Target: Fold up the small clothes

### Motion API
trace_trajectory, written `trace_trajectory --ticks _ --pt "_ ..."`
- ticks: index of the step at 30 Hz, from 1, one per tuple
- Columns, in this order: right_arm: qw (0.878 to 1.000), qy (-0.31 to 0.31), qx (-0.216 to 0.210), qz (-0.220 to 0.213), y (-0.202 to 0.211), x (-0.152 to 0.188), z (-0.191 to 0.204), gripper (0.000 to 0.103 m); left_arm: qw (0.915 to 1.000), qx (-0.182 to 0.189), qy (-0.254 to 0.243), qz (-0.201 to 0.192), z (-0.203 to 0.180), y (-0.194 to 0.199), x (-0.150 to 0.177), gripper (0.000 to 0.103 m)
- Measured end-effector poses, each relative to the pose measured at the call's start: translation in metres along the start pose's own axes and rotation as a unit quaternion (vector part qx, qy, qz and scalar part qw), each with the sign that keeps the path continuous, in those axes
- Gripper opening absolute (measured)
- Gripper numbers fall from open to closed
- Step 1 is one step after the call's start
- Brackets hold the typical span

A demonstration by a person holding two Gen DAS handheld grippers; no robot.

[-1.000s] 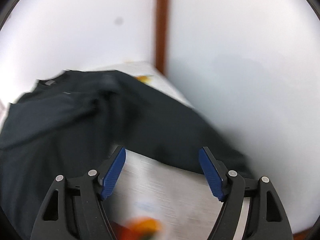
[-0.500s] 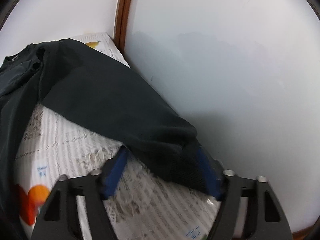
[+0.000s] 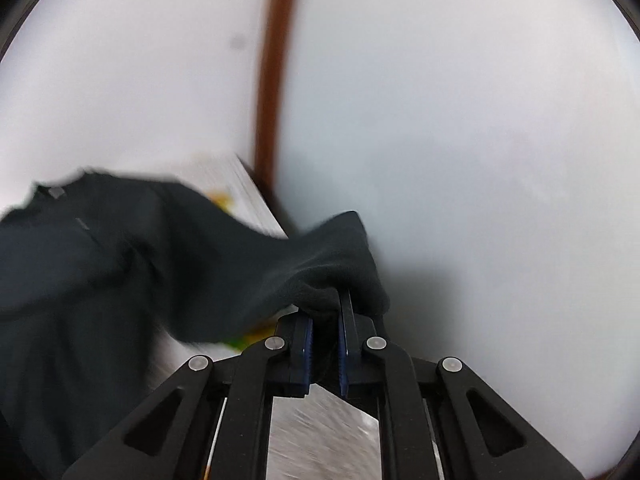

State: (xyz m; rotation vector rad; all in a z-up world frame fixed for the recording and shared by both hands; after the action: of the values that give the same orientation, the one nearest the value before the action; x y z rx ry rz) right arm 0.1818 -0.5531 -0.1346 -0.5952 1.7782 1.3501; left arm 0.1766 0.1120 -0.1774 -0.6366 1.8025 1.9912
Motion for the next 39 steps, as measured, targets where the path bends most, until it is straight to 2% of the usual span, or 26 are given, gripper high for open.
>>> trace_trajectory --ticks 5,10,13,15,18,20,22,25,27,28,30,31,34,39 --pt "0.994 0.043 -0.078 -0.066 0.057 -0.055 0.098 0.010 0.9998 -0.008 0.016 -0.004 0.007 -0.004 0.000 0.059" --pt "0.977 0.085 -0.169 -0.095 0.088 -0.072 0.213 0.010 0.9993 0.013 0.036 -0.001 0.013 -0.007 0.005 0.059" --pt "0.968 0.107 -0.212 -0.079 0.079 -0.061 0.280 0.010 0.9990 0.019 0.040 0.000 0.019 -0.007 0.008 0.059" --pt "0.965 0.128 -0.222 -0.064 0.052 -0.053 0.329 0.011 0.9988 0.023 0.043 0.001 0.022 -0.006 0.011 0.059" --pt "0.961 0.152 -0.232 -0.005 0.010 -0.023 0.382 0.011 0.9987 0.031 0.040 0.001 0.026 -0.003 0.015 0.059" --pt "0.960 0.158 -0.231 0.027 -0.008 -0.004 0.392 0.011 0.9987 0.034 0.039 0.000 0.027 -0.001 0.017 0.062" --pt "0.957 0.154 -0.241 0.041 -0.021 0.002 0.404 0.012 0.9986 0.037 0.037 0.001 0.028 0.001 0.019 0.062" --pt "0.955 0.161 -0.243 0.049 -0.016 0.007 0.393 0.035 0.9988 0.039 0.031 -0.001 0.027 0.002 0.019 0.062" --pt "0.953 0.168 -0.248 0.043 -0.012 0.007 0.388 0.055 0.9987 0.041 0.030 -0.003 0.024 0.003 0.017 0.062" --pt "0.950 0.169 -0.259 0.039 -0.011 0.003 0.381 0.059 0.9986 0.043 0.030 -0.004 0.022 0.003 0.016 0.062" --pt "0.946 0.166 -0.276 0.029 0.004 0.000 0.357 0.081 0.9984 0.048 0.030 -0.009 0.018 0.006 0.012 0.062" --pt "0.947 0.160 -0.278 0.022 0.010 -0.002 0.342 0.084 0.9983 0.050 0.029 -0.011 0.016 0.008 0.011 0.062" --pt "0.953 0.146 -0.267 0.004 0.016 -0.007 0.299 0.085 0.9983 0.051 0.021 -0.020 0.006 0.015 0.004 0.062" --pt "0.967 0.116 -0.226 0.022 -0.003 -0.006 0.233 0.085 0.9978 0.056 -0.001 -0.035 -0.021 0.026 -0.014 0.062"
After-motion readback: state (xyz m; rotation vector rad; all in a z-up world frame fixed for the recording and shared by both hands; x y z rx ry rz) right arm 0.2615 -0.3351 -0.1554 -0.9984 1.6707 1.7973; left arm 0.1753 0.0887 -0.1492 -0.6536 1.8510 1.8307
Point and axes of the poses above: each gripper's, at about its wrist camera, not at the fingertips, and y roughly against the way its jaws point, z to its left, x to its underside, the point moved 2 cm from there along -y, roughly the way its jaws point, and after that the axes turned 3 degrees about z, right-handed, at the moved point
